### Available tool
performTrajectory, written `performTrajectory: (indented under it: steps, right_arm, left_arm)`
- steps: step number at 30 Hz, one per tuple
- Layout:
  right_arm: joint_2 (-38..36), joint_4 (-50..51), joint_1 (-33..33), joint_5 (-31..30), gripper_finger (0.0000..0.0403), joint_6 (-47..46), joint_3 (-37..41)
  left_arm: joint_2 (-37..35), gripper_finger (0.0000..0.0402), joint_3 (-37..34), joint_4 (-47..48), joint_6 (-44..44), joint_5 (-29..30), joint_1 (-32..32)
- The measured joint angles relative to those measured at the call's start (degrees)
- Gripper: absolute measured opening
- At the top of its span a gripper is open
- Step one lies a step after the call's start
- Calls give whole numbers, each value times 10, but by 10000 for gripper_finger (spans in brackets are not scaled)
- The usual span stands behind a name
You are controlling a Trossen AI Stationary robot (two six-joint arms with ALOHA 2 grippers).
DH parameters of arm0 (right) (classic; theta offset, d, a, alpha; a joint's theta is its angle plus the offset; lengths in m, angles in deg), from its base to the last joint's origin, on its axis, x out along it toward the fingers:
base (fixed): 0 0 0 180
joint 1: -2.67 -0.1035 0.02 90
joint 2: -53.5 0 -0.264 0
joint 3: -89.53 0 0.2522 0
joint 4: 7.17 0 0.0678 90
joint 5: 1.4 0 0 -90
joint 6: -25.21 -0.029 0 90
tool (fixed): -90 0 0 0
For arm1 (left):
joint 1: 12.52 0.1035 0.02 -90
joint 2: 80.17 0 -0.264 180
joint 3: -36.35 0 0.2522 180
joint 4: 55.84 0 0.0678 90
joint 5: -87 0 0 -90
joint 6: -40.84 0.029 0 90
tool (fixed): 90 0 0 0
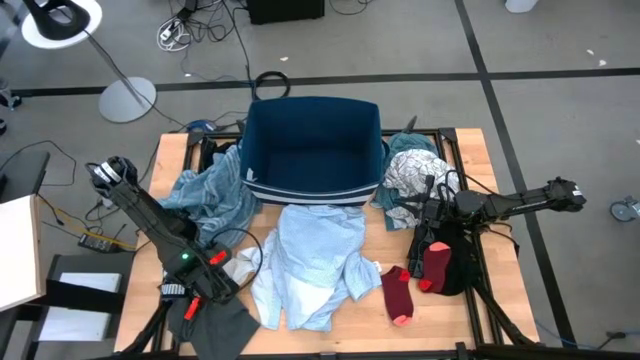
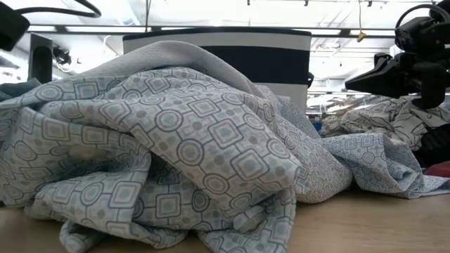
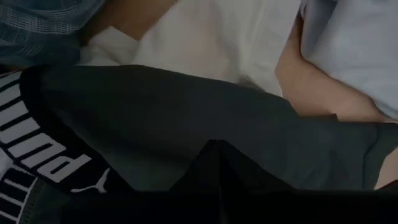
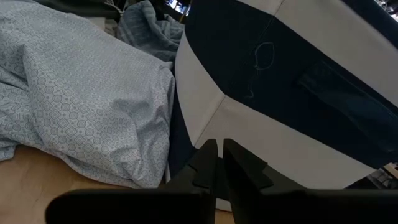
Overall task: Sort clothes
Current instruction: Put the gray underwear into the bin
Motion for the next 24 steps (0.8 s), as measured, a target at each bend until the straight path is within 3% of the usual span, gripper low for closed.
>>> performTrajectory:
  steps: [9, 15, 24]
  right_arm:
    - [0, 0, 0, 0, 27, 0, 0]
    - [0, 0, 0, 0, 27, 0, 0]
    - [0, 0, 0, 0, 27, 0, 0]
  left_arm:
    - [0, 65, 0, 29, -72, -2, -2]
    - [0, 104, 0, 50, -108, -49, -2]
    - [1, 111, -11, 64, -145, -50, -3]
